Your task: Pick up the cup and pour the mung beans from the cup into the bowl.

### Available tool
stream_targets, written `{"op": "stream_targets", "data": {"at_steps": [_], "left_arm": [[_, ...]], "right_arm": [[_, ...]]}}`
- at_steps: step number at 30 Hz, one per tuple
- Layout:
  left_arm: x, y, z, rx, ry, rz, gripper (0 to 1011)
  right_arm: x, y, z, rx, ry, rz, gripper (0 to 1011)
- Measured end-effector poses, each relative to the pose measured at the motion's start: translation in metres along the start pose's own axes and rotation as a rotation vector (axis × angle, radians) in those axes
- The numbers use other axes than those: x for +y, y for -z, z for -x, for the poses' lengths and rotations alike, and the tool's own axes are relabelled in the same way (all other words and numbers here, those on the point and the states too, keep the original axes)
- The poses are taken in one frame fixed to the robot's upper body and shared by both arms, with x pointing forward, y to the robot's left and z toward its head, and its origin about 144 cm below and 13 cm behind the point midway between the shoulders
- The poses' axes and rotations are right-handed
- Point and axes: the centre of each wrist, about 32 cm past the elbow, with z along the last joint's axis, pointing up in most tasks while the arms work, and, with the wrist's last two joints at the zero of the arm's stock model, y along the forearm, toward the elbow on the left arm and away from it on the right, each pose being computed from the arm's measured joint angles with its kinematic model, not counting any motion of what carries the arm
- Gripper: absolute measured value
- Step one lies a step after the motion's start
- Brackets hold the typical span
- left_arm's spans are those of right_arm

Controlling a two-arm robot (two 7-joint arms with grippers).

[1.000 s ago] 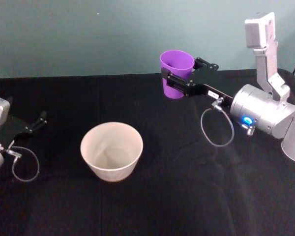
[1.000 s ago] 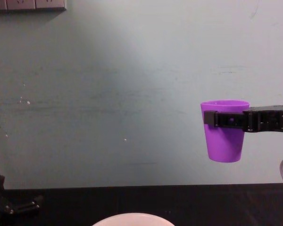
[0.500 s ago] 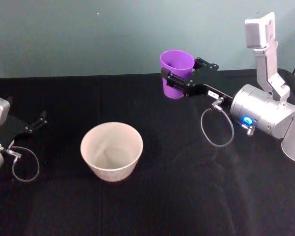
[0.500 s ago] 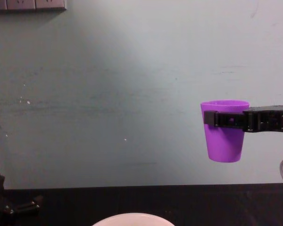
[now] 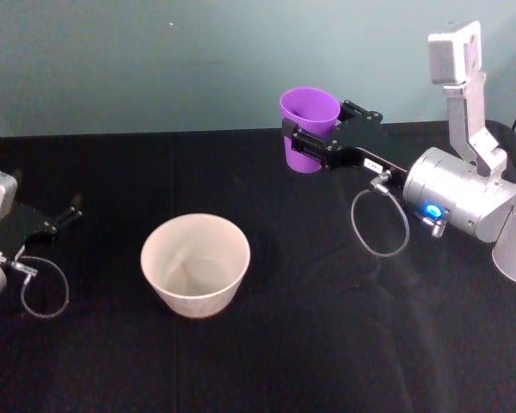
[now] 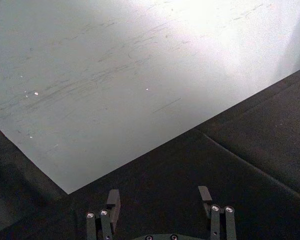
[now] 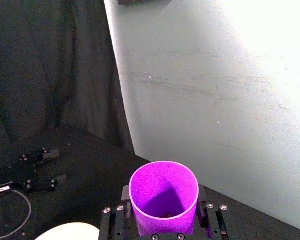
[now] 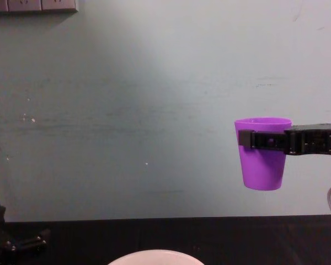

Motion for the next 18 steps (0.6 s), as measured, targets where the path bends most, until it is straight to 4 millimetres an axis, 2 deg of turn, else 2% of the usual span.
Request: {"op": "stream_targets", "data": {"at_steps": [18], "left_arm": [[0.0000,0.0000,0.0000,0.000,0.000,0.000,1011]], "right_arm": [[0.0000,0.0000,0.0000,0.000,0.000,0.000,735]]}}
